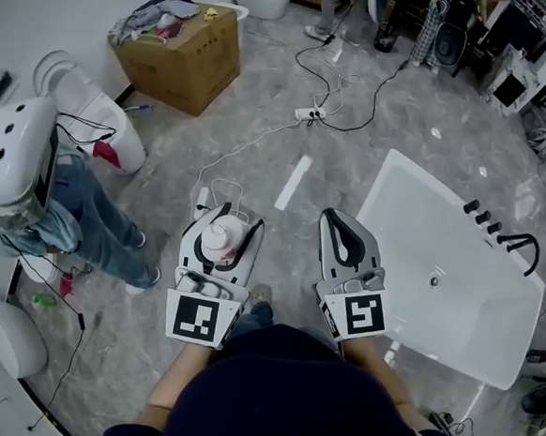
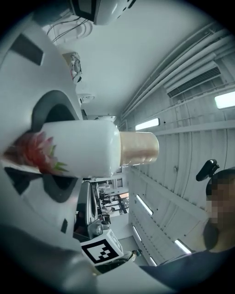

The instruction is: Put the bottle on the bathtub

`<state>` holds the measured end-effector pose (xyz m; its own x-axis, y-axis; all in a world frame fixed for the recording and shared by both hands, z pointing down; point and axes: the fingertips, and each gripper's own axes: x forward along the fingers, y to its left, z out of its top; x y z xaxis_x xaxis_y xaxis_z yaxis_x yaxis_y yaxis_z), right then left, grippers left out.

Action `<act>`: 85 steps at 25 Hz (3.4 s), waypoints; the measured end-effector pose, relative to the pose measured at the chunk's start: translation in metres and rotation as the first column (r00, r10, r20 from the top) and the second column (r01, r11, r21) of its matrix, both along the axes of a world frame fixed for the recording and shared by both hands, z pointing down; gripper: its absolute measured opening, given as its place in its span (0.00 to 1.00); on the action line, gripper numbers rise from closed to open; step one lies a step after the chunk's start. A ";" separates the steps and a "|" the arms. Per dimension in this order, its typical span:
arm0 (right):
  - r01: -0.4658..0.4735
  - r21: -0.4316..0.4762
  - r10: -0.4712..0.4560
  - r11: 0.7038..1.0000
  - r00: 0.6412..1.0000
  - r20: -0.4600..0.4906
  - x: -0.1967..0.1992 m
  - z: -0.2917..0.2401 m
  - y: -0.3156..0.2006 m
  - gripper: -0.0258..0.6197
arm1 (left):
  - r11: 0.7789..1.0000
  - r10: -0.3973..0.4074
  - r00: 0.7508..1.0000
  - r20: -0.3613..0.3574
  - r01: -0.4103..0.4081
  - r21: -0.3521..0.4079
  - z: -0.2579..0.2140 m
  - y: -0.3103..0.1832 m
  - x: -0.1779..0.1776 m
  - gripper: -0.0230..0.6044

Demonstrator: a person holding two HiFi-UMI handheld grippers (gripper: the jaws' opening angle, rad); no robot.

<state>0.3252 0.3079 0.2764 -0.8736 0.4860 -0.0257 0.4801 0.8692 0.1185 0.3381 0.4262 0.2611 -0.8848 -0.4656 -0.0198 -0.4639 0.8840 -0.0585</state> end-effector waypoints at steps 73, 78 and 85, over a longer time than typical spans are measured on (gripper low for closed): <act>-0.994 0.077 0.973 0.082 0.063 -0.223 -0.447 0.130 -0.507 0.09 | -0.343 0.928 -0.341 -0.148 -0.939 0.014 0.113 -0.598 -0.535 0.39; -0.995 0.102 0.970 0.006 -0.019 -0.242 -0.439 0.146 -0.503 0.09 | -0.461 0.877 -0.459 -0.141 -0.887 0.018 0.135 -0.607 -0.523 0.39; -0.993 0.120 0.965 -0.012 -0.042 -0.258 -0.432 0.177 -0.512 0.09 | -0.515 0.848 -0.509 -0.150 -0.857 0.000 0.176 -0.624 -0.507 0.39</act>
<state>-0.1070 -0.2040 0.4537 -0.4483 -0.8556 0.2588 -0.8698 0.4843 0.0946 -0.1690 -0.1983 0.4376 0.8510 -0.5127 0.1135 -0.5171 -0.8558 0.0113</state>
